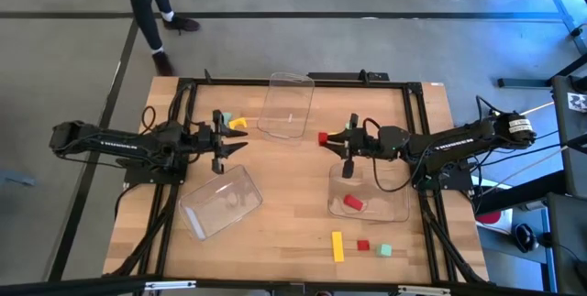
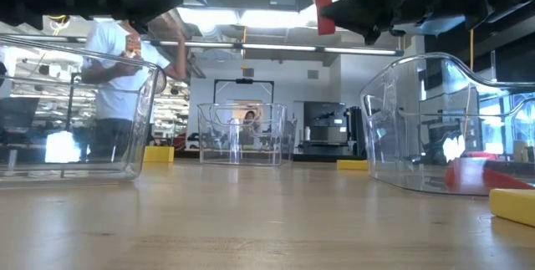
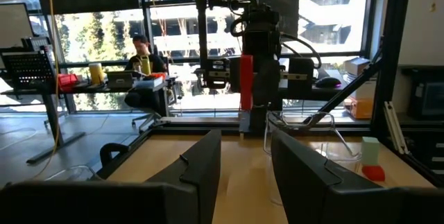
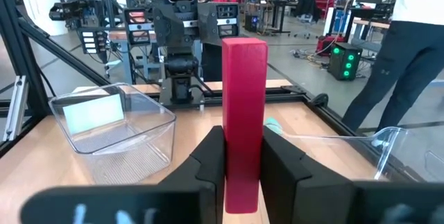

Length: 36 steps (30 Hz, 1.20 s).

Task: Sort & place blocks by color
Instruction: Put the top red block into the bottom right transparent bin

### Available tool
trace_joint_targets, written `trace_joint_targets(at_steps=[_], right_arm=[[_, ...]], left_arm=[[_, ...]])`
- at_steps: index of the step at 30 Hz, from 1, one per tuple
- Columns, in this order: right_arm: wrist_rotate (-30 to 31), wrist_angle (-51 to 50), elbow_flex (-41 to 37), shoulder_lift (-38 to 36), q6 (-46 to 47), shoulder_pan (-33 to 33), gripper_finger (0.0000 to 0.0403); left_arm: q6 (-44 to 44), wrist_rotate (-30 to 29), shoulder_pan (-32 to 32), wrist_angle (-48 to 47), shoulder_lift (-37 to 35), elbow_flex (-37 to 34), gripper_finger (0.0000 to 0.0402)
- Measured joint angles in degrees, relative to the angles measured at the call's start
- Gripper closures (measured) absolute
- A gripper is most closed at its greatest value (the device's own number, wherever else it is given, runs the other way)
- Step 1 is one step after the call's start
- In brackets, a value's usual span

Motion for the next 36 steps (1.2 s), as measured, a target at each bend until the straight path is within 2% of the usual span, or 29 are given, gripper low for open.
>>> trace_joint_targets(at_steps=[14, 19, 21, 23, 29, 32, 36], right_arm=[[-0.9, -0.6, 0.0, 0.0, 1.5, 0.0, 0.0344], [-3.9, -0.9, 0.2, 0.0, 1.5, 1.8, 0.0344], [-4.7, -4.0, 1.8, 0.0, 2.2, 3.3, 0.0344], [-5.2, -11.1, 4.8, 0.0, 4.1, 5.5, 0.0344], [-4.9, -43.5, 16.4, 0.0, 12.1, 15.3, 0.0344], [-0.9, -60.7, 20.6, 0.0, 20.8, 20.2, 0.0344], [5.1, -76.2, 22.3, 0.0, 35.7, 24.8, 0.0344]], left_arm=[[2.4, 0.0, 0.0, 0.0, 0.0, 0.0, 0.0282], [2.4, 0.0, 0.0, 0.0, 0.0, 0.0, 0.0282], [2.4, 0.0, 0.0, 0.0, 0.0, 0.0, 0.0282], [2.4, 0.0, 0.0, 0.0, 0.0, 0.0, 0.0282], [2.4, 0.0, 0.0, -0.1, 0.0, 0.0, 0.0282], [2.4, 0.0, 0.0, -0.1, 0.0, 0.0, 0.0282], [2.4, 0.0, 0.0, -0.1, 0.0, 0.0, 0.0282]])
